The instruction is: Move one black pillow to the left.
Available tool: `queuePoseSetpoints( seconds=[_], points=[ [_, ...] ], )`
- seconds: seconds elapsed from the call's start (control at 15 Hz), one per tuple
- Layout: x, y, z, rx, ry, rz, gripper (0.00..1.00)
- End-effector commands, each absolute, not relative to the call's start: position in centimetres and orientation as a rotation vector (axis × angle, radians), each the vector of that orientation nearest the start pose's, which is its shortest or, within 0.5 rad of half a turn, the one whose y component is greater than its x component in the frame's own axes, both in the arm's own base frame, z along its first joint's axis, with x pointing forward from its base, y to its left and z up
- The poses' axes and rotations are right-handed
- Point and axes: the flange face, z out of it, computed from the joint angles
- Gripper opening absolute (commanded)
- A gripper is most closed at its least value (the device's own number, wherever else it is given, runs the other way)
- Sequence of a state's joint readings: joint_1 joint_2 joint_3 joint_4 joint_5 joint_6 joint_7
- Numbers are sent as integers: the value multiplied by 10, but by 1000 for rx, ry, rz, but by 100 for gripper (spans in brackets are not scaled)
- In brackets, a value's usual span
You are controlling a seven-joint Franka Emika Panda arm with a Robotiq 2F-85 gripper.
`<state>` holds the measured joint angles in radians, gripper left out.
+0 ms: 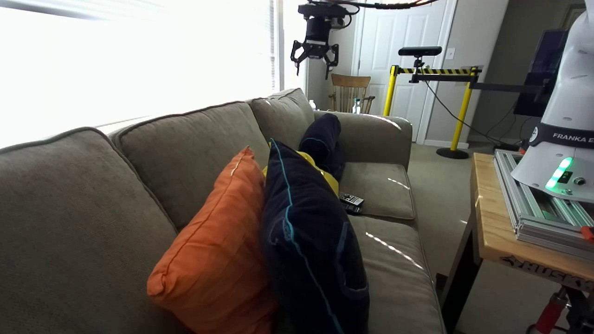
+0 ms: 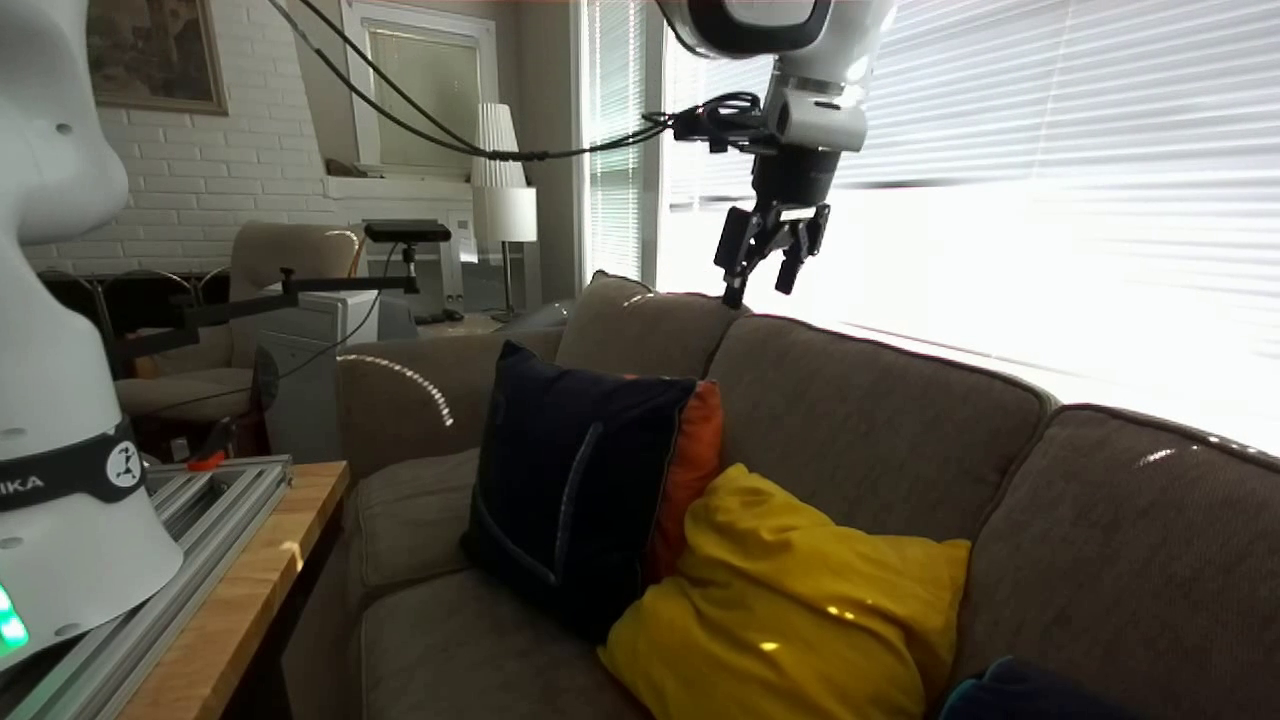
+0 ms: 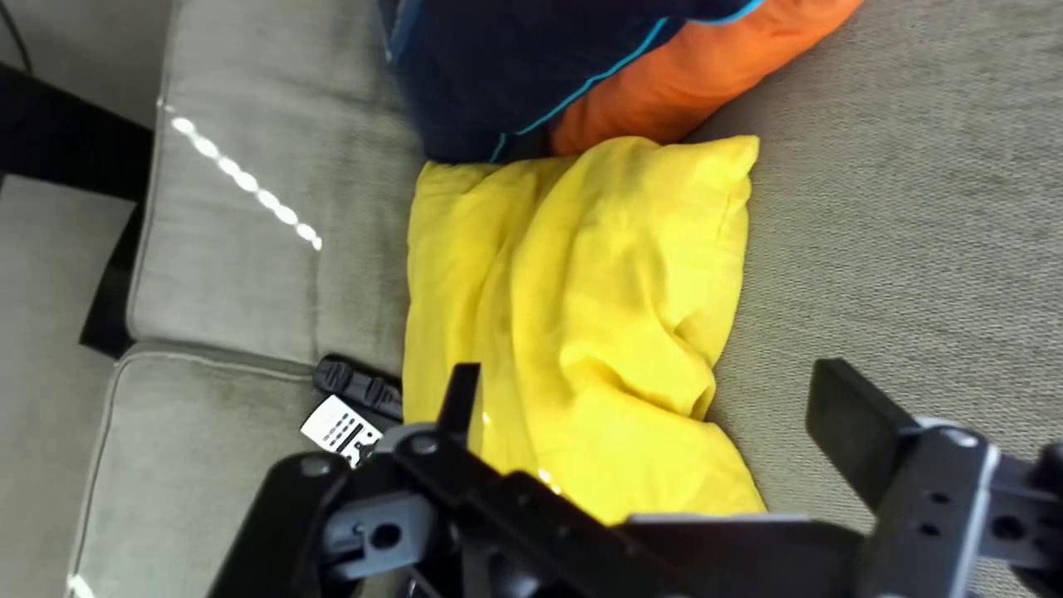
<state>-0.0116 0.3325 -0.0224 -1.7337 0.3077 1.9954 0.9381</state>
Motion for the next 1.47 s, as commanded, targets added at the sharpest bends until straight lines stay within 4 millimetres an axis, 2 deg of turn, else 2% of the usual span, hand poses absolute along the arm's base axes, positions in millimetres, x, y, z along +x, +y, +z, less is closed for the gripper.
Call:
queuePoseSetpoints(
  seconds=[0.0,0.2,0.33,0.53,0.87,1.13,1.4],
  points=[
    [606,-34,405,-2661,1331,337,100],
    [587,-47,411,-2780,1138,407,100],
    [578,-48,413,-2855,1000,442,100],
    [565,-39,410,-2959,792,491,100],
    [542,-12,404,-3102,429,566,100],
    [532,1,402,-3200,122,607,100],
    [530,4,405,-3293,-185,573,100]
  ],
)
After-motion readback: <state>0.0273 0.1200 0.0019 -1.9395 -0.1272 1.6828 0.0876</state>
